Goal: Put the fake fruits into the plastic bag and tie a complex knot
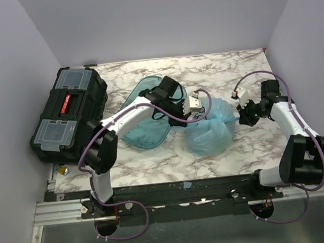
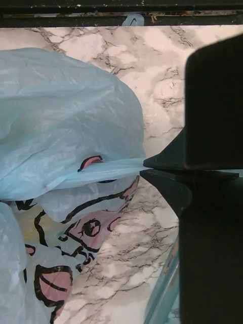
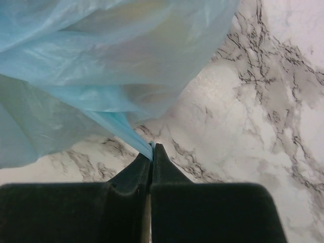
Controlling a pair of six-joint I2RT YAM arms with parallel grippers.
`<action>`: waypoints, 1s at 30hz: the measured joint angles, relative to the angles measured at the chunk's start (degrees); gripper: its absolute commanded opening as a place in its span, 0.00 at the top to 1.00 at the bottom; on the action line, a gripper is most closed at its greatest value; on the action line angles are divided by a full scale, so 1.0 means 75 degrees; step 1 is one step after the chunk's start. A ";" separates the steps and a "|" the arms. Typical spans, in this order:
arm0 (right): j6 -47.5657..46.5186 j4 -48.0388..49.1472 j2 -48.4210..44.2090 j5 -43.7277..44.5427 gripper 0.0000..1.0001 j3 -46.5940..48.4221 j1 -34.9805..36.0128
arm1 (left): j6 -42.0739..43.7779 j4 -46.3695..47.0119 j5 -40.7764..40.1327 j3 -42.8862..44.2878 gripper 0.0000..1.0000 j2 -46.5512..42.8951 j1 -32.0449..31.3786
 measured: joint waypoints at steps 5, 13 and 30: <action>-0.0064 -0.0510 0.0184 -0.1070 0.99 0.0452 -0.0516 | 0.0102 0.0799 0.0440 -0.1486 1.00 -0.1364 0.0268; -0.0052 -0.0775 0.0303 -0.1731 0.99 0.0970 -0.0580 | -0.0152 0.0959 0.0504 -0.1714 1.00 -0.2008 0.0516; 0.0402 -0.0160 0.0303 -0.1437 1.00 -0.0440 -0.0766 | -0.0446 0.1813 0.0490 -0.3299 1.00 -0.2396 0.0562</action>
